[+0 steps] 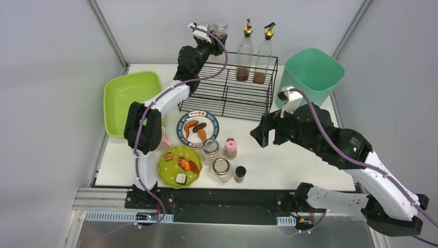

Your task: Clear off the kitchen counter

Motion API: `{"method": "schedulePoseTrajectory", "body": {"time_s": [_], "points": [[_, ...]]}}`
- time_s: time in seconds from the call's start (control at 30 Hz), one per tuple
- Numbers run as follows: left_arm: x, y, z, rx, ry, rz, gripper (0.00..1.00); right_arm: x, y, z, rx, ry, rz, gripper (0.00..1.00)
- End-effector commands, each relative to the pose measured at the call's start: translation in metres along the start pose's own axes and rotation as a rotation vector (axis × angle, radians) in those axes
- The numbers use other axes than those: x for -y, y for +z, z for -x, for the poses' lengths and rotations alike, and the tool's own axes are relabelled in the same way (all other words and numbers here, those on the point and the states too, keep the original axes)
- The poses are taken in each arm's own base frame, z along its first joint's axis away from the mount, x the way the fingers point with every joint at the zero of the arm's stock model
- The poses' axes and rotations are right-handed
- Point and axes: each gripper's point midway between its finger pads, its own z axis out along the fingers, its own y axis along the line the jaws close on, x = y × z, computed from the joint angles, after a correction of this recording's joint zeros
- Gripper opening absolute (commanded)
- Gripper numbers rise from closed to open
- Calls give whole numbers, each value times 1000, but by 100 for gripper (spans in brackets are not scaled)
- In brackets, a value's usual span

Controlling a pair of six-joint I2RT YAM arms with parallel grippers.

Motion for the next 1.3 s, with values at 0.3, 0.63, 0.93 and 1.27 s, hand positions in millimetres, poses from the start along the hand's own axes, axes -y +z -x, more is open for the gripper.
{"method": "schedulePoseTrajectory", "body": {"time_s": [0.3,0.63,0.93,1.27], "points": [[-7,6,46,256,31,18,15,2,18,-1,28,-52,-10,89],[-12,-15,6,249,13,32,20,-1,29,-10,6,-41,-1,89],[-15,-29,-13,245,-35,52,25,-1,34,-15,-14,-42,-2,89],[-10,-40,-30,229,-50,45,52,2,38,-20,-24,-52,-16,89]]}}
